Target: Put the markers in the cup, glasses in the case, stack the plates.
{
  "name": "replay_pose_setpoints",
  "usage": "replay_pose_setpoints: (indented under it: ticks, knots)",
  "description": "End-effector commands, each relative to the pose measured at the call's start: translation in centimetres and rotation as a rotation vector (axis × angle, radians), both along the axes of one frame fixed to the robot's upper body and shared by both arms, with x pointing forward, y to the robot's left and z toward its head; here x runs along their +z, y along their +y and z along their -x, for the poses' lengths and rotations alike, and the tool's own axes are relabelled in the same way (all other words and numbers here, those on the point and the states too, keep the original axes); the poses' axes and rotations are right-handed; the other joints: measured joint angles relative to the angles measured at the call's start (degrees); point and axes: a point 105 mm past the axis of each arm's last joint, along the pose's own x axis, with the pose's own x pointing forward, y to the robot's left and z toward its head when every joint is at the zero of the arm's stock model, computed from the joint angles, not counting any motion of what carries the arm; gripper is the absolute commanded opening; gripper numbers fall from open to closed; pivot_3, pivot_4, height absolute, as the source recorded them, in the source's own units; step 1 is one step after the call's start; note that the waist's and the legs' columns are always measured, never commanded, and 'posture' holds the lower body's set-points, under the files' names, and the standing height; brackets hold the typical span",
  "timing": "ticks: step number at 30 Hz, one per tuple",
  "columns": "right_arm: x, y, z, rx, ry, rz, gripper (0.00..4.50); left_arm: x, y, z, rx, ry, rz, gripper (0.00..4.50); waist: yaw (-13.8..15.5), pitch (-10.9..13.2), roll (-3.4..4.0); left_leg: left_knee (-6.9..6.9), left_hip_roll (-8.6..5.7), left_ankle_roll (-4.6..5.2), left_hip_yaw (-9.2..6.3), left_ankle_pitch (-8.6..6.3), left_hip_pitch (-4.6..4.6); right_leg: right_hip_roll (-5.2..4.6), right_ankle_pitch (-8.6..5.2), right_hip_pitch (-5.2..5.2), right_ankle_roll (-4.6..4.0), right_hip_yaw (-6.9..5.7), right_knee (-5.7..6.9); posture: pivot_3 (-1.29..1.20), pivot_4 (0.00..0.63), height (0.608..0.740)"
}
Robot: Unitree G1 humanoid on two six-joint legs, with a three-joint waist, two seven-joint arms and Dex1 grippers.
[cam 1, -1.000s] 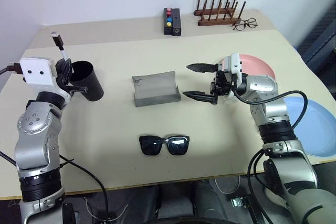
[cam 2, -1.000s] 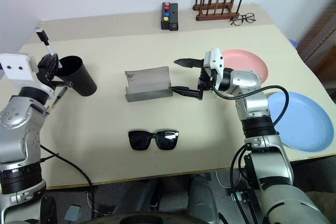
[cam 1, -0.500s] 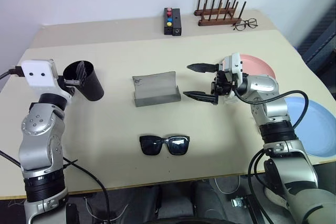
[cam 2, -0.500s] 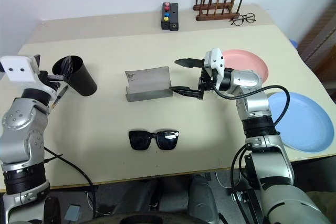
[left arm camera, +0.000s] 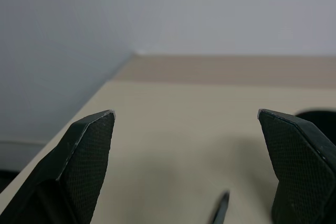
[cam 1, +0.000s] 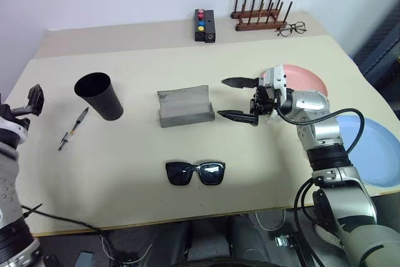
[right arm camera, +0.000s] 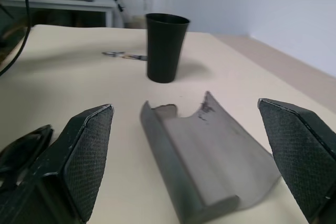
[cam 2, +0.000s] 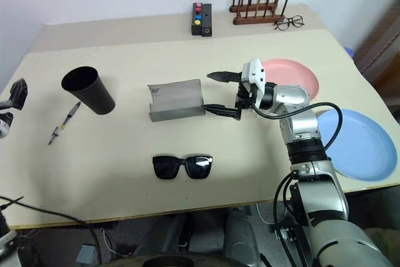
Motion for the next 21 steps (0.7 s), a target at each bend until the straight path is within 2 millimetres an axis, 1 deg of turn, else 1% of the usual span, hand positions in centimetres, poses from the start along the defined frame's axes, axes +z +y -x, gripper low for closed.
replay_pose_setpoints:
  ticks: [1, 7, 10, 14, 21]
  knots:
    - [0.9, 0.3, 1.2, 0.071, -0.026, 0.016, 4.50, 0.3, 0.1, 0.5, -0.047, 0.079, -0.068, 4.44, 0.0, 0.0, -0.01, 0.01, 0.00, 0.00, 0.00, 0.00, 0.00, 0.00, 0.00, 0.01, 0.00, 0.00, 0.00, 0.00, 0.150, 0.740]
    - [0.7, 0.5, 1.4, 0.079, -0.019, 0.018, 4.50, -1.8, 0.5, 0.3, -0.147, 0.334, -0.163, 4.44, -0.3, 0.0, 0.03, -0.04, 0.01, -0.01, 0.00, -0.01, 0.01, 0.00, 0.00, -0.02, -0.02, 0.00, 0.00, 0.00, 0.150, 0.740]
    - [0.6, 0.5, 1.8, 0.100, -0.006, 0.021, 4.50, -2.7, 0.6, 0.3, -0.184, 0.417, -0.194, 4.44, -0.3, 0.0, 0.03, -0.09, 0.02, -0.01, 0.01, -0.01, 0.02, 0.01, 0.00, -0.05, -0.02, 0.00, 0.00, 0.00, 0.150, 0.740]
    - [-0.8, -0.1, 2.8, 0.136, 0.023, 0.087, 4.50, -3.5, 0.4, -0.2, -0.216, 0.459, -0.240, 4.44, -0.1, 0.0, 0.03, -0.15, 0.02, -0.01, 0.01, -0.01, 0.02, 0.00, 0.00, -0.05, -0.02, 0.00, -0.05, 0.00, 0.150, 0.740]
    - [-2.2, -1.3, 2.3, 0.095, 0.040, 0.110, 4.50, -5.1, 0.1, -0.7, -0.267, 0.557, -0.282, 4.44, -0.3, 0.0, 0.02, -0.16, 0.02, -0.01, 0.01, -0.01, 0.01, -0.01, 0.00, -0.06, -0.03, -0.01, -0.05, 0.00, 0.150, 0.740]
